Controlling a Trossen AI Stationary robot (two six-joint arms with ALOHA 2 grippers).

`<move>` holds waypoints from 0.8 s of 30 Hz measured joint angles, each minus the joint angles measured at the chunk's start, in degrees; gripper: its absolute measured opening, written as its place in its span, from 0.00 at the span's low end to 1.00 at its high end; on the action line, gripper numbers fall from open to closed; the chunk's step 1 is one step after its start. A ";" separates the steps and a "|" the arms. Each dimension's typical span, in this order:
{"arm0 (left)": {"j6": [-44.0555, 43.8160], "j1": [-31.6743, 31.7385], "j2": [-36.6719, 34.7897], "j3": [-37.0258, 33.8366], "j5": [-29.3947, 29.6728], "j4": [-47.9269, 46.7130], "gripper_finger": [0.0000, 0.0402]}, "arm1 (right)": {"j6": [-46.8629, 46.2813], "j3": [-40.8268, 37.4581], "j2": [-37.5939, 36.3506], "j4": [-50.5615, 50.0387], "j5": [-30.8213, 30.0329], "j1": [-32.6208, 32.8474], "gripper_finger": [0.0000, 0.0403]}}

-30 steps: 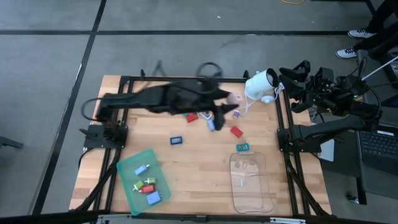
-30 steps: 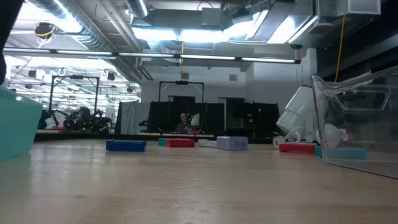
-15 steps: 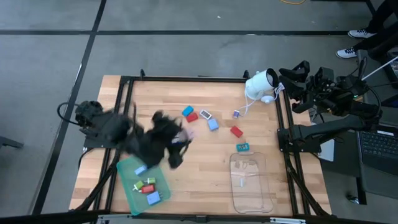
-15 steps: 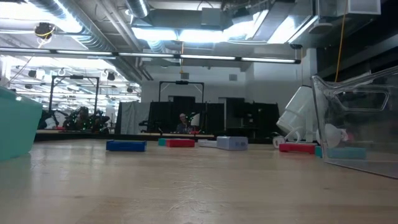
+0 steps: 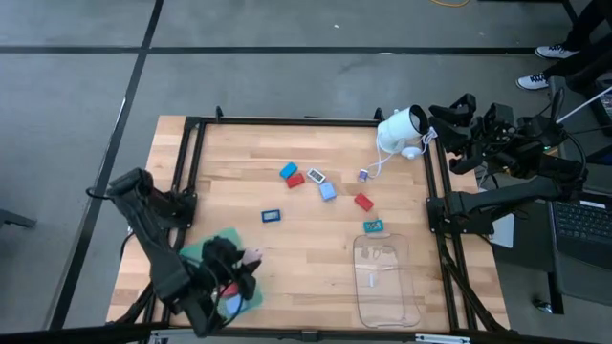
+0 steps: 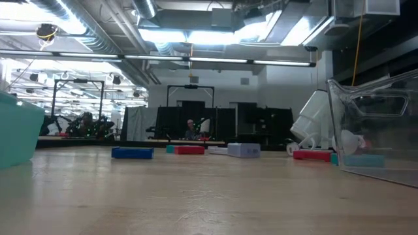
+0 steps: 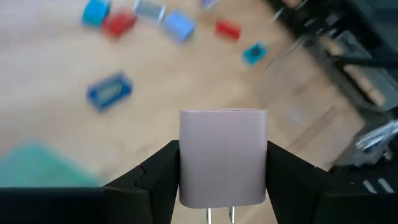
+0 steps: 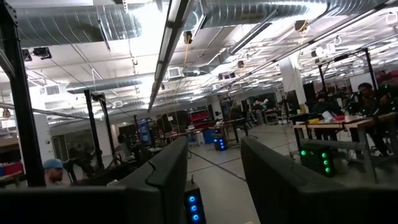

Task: Pick & Place Office items
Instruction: Put the pink charger adapter into the blue bin

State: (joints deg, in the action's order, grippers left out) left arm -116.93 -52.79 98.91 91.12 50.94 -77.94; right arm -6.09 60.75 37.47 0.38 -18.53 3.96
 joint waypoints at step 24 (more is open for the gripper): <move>-1.15 -3.95 -0.04 -19.04 -27.14 5.58 0.47 | -3.19 0.01 0.00 -1.34 0.11 0.01 0.39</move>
State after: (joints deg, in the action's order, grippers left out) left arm -118.08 -56.74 98.87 72.08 23.80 -72.36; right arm -9.28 60.76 37.47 -0.96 -18.41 3.97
